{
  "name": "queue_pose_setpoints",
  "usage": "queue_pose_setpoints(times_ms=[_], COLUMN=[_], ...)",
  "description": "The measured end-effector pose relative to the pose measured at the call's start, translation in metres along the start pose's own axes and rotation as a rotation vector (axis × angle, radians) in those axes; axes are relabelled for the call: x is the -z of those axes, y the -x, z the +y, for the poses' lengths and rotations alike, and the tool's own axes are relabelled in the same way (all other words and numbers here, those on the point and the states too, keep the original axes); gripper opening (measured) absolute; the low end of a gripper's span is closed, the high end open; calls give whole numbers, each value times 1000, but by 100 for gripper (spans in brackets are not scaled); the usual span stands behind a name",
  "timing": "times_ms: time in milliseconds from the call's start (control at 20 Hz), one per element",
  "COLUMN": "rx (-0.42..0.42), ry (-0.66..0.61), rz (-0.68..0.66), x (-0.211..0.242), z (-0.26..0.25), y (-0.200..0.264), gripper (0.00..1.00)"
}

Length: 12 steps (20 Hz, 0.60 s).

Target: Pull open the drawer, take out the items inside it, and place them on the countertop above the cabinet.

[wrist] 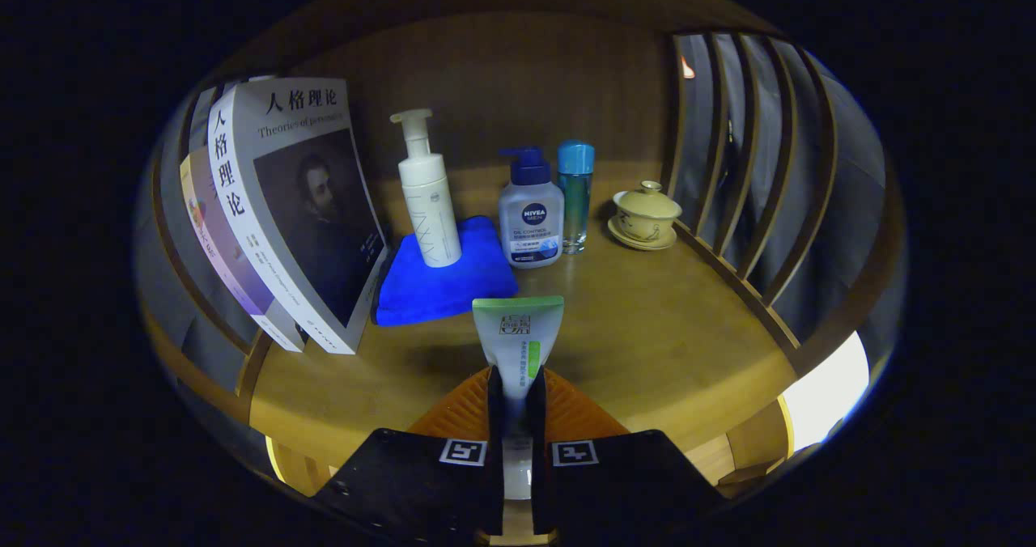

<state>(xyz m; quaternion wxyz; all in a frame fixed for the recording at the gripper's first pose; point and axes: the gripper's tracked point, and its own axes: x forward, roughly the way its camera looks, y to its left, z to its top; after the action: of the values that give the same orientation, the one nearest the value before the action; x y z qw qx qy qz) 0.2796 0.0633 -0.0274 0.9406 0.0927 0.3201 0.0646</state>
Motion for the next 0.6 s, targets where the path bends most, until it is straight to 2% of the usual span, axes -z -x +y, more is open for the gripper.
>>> queue_pose_setpoints(times_ms=[100,200,350,600], rx=[-18,-36,-51,-47], ry=[24,45,38,25], rz=[19,-25,-105,-254], x=[6,0,-14,-27], z=[0,0,0,-3], y=[-5,-11,9,59], gripper=[25,30,96,96])
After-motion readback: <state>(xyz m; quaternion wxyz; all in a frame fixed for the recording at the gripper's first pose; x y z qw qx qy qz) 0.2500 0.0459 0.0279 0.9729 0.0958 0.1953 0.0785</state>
